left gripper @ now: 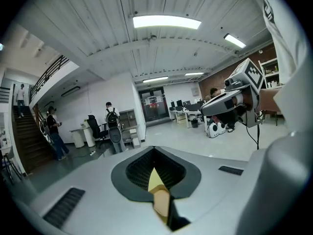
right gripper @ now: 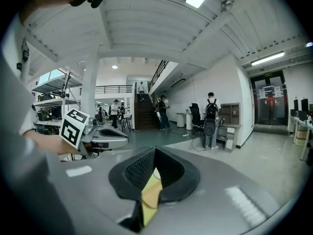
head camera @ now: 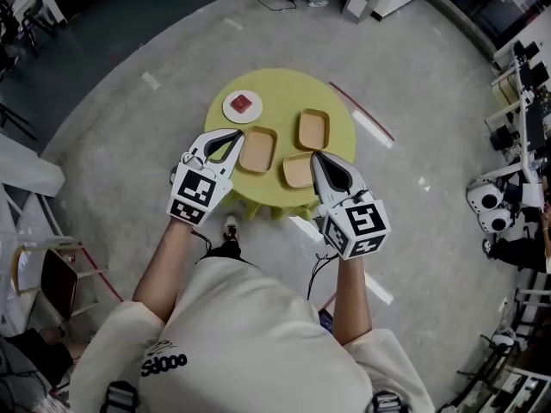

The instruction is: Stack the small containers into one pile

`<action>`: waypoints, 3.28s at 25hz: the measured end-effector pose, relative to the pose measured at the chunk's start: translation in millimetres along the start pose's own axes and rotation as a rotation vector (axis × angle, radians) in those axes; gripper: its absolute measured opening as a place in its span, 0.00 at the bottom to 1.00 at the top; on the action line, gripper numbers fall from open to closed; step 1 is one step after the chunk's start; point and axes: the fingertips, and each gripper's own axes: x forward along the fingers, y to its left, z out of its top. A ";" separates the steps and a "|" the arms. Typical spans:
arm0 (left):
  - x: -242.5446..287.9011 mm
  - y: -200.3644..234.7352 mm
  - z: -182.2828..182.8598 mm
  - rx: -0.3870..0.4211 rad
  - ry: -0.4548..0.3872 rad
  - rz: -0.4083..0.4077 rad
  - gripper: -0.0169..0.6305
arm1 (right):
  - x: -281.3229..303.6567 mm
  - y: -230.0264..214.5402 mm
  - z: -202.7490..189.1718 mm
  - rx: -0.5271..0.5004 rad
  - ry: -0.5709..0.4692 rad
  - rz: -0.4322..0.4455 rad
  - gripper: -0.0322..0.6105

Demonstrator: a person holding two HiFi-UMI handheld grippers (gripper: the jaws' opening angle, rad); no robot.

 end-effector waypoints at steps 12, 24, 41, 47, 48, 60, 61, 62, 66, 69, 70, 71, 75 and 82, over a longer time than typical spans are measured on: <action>83.7 51.0 -62.9 -0.084 0.091 -0.130 0.03 | 87.5 -43.2 -45.5 0.087 0.139 -0.115 0.06; 126.3 37.1 -121.1 -0.172 0.266 -0.138 0.03 | 109.7 -77.5 -85.9 0.105 0.266 -0.066 0.07; 145.4 10.2 -271.6 -0.319 0.652 -0.132 0.12 | 97.9 -95.0 -159.7 0.188 0.413 -0.063 0.06; 146.5 3.8 -301.7 -0.459 0.690 -0.099 0.15 | 94.6 -89.2 -168.9 0.177 0.429 -0.035 0.07; 147.1 3.9 -304.6 -0.474 0.693 -0.095 0.16 | 94.1 -87.8 -170.4 0.174 0.432 -0.031 0.06; 153.6 -2.6 -314.5 -0.518 0.720 -0.097 0.14 | 77.5 -98.1 -179.3 0.202 0.443 -0.084 0.07; 154.3 -2.4 -315.1 -0.520 0.721 -0.095 0.13 | 76.1 -99.4 -179.3 0.203 0.442 -0.089 0.07; 155.0 -2.3 -315.6 -0.519 0.721 -0.092 0.12 | 74.5 -100.5 -179.0 0.203 0.440 -0.092 0.07; 153.6 -1.7 -315.6 -0.512 0.722 -0.077 0.07 | 65.5 -102.4 -174.0 0.198 0.430 -0.108 0.07; 146.9 -1.8 -308.9 -0.522 0.715 -0.069 0.07 | 54.5 -103.0 -166.3 0.201 0.419 -0.122 0.07; 145.3 -1.1 -305.8 -0.524 0.708 -0.067 0.07 | 51.3 -103.4 -164.5 0.201 0.414 -0.126 0.07; 144.5 -0.2 -302.5 -0.525 0.699 -0.064 0.07 | 48.7 -103.9 -163.7 0.200 0.409 -0.130 0.07; 144.1 7.2 -284.5 -0.523 0.643 -0.062 0.06 | 42.9 -104.8 -161.4 0.190 0.390 -0.149 0.07; 158.1 20.6 -217.9 -0.502 0.506 -0.108 0.06 | 37.8 -116.0 -143.2 0.175 0.349 -0.188 0.07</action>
